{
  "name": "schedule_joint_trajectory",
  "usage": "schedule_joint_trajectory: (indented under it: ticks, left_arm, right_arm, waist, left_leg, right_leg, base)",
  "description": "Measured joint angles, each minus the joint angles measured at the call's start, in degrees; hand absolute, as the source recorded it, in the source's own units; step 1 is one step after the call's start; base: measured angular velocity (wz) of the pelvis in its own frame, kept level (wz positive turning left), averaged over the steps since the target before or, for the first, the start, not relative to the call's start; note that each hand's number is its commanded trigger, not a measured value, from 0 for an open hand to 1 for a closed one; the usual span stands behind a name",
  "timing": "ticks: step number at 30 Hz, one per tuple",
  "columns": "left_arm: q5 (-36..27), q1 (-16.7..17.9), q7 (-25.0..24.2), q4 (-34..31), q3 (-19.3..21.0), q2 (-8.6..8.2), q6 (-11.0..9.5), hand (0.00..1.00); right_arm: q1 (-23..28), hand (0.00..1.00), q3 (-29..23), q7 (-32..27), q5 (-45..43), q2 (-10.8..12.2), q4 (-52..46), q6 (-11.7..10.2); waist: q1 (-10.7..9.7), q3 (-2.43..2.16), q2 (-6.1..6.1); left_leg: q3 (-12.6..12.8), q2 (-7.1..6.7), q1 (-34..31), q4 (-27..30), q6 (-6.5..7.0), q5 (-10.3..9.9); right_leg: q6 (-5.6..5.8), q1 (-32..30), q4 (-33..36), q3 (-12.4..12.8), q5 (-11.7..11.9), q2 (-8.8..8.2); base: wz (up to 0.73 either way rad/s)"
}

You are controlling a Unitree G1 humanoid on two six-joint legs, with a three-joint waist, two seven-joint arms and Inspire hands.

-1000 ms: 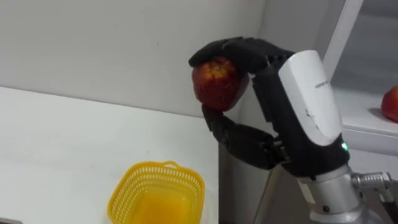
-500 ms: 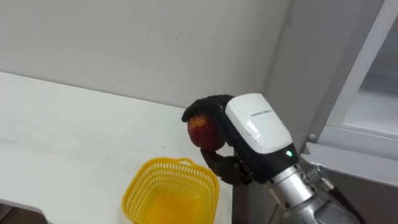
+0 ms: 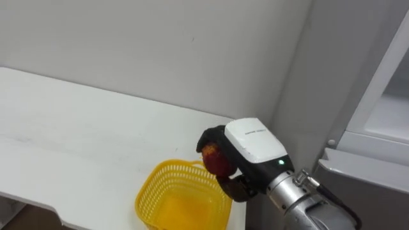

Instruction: Retrieve from the upper fridge

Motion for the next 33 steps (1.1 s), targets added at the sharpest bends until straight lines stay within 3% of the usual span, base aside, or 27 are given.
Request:
schedule_joint_trajectory:
  ticks: [5, 13, 17, 21, 22, 23, 24, 33]
  left_arm:
    - [0.0, -0.9, -0.2, 0.0, 0.0, -0.02, 0.0, 0.0]
    - [0.5, -0.9, 0.1, -0.1, 0.0, -0.03, 1.2, 0.0]
    - [0.6, -0.8, 0.1, -0.1, 0.0, -0.02, 1.7, 0.0]
    - [0.6, -0.8, 0.0, -0.1, 0.0, -0.03, 2.2, 0.0]
    - [0.5, -0.6, 0.0, -0.1, 0.0, -0.03, 2.2, 0.0]
    - [0.5, -0.5, 0.0, -0.1, 0.0, -0.02, 2.2, 0.0]
    - [0.5, -0.5, 0.0, -0.1, 0.0, -0.03, 2.2, 0.0]
    - [1.1, -0.4, -1.3, -1.0, 0.0, 0.03, 2.3, 0.0]
  right_arm:
    - [0.0, 1.0, 0.0, 0.7, 0.2, 0.1, 1.3, 0.0]
    - [0.0, 1.0, 0.5, 1.0, 0.0, 0.6, 2.1, 1.5]
    - [0.0, 1.0, 1.7, 1.7, -0.1, 0.7, 2.1, 3.2]
    - [0.0, 1.0, 2.2, 2.2, -0.1, 1.0, 2.1, 3.8]
    - [0.0, 0.12, 2.2, 2.2, -0.1, 1.0, 2.1, 3.8]
    - [0.0, 0.12, 2.2, 2.3, -0.1, 1.0, 2.1, 3.8]
    - [0.0, 0.0, 2.2, 2.3, -0.1, 1.0, 2.1, 3.8]
    - [0.0, 0.0, 2.2, 1.9, 0.2, 1.1, 2.1, 4.2]
  waist:
    - [1.0, 0.24, 0.39]
    - [1.2, 0.13, 0.64]
    - [1.2, -0.71, 0.57]
    - [1.2, -0.78, 0.54]
    - [1.2, -0.77, 0.56]
    - [1.2, -0.74, 0.57]
    - [1.2, -0.75, 0.54]
    - [2.7, -0.73, -0.29]
  left_leg:
    - [0.0, -0.01, 0.0, 0.0, 0.0, 0.0]
    - [0.0, -0.04, 0.0, -0.1, 0.03, 0.0]
    - [-0.1, -0.08, 0.1, 0.0, 0.05, 0.1]
    - [-0.1, -0.22, 0.3, 0.0, 0.12, 0.4]
    - [-0.1, -0.3, 0.4, -0.1, 0.18, 0.5]
    - [-0.1, -0.39, 0.4, -0.1, 0.24, 0.6]
    - [-0.1, -0.44, 0.2, -0.1, 0.28, 0.7]
    - [-0.3, -0.72, -0.1, -0.2, 0.31, 0.9]
  right_leg:
    - [0.0, 0.0, -0.1, 0.0, 0.0, 0.02]
    - [0.0, 0.0, -0.1, -0.1, 0.0, 0.0]
    - [0.0, 0.1, -0.1, -0.2, 0.0, -0.03]
    - [0.0, 0.3, 0.0, -0.2, 0.0, -0.19]
    - [0.0, 0.3, 0.0, -0.2, 0.0, -0.3]
    - [0.01, 0.2, 0.0, -0.2, 0.0, -0.41]
    - [0.01, 0.2, 0.0, -0.2, 0.0, -0.46]
    - [0.03, 0.1, 0.0, -0.2, 0.0, -0.61]
  base:
    - [0.0]
    - [0.0]
    - [0.0]
    - [0.0]
    - [0.0]
    - [0.0]
    - [0.0]
    - [0.0]
